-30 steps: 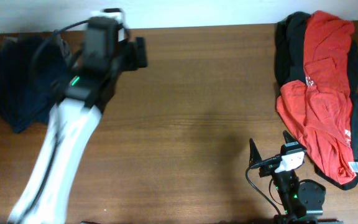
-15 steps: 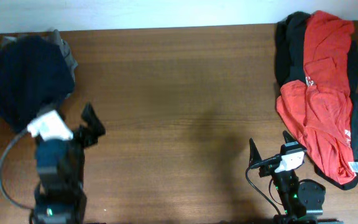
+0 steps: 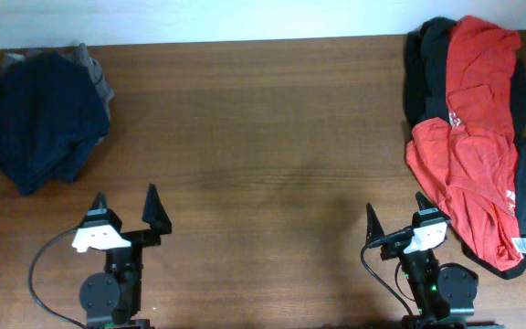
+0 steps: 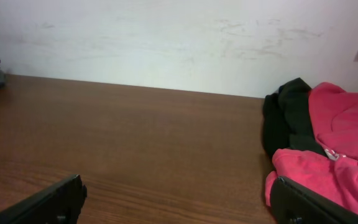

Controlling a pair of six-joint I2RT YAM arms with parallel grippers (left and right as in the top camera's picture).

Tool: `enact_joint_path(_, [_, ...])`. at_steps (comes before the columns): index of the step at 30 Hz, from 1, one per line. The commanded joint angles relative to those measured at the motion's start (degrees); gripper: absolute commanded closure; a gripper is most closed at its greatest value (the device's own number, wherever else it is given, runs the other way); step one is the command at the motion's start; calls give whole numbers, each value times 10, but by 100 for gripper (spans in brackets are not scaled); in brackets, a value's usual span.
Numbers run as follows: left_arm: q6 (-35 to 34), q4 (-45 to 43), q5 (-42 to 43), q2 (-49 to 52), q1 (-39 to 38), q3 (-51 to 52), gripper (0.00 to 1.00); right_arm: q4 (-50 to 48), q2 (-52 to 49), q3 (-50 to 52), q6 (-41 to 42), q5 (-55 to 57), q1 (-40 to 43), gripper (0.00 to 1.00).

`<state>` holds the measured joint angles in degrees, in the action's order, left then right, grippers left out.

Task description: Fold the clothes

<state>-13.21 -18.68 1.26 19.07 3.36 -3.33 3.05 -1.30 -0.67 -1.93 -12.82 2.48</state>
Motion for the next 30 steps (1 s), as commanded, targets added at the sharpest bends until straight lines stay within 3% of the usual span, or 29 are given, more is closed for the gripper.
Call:
enact_joint_path(1, [40,-3,33,-22,2,28,1,4,3,3,3,9,3,1])
enact_joint_path(16, [91,230,31,-189,2,28,1,4,3,3,3,9,3,1])
enact_joint_path(30, [101,231,29,-187,3,28,1,4,3,3,3,9,3,1])
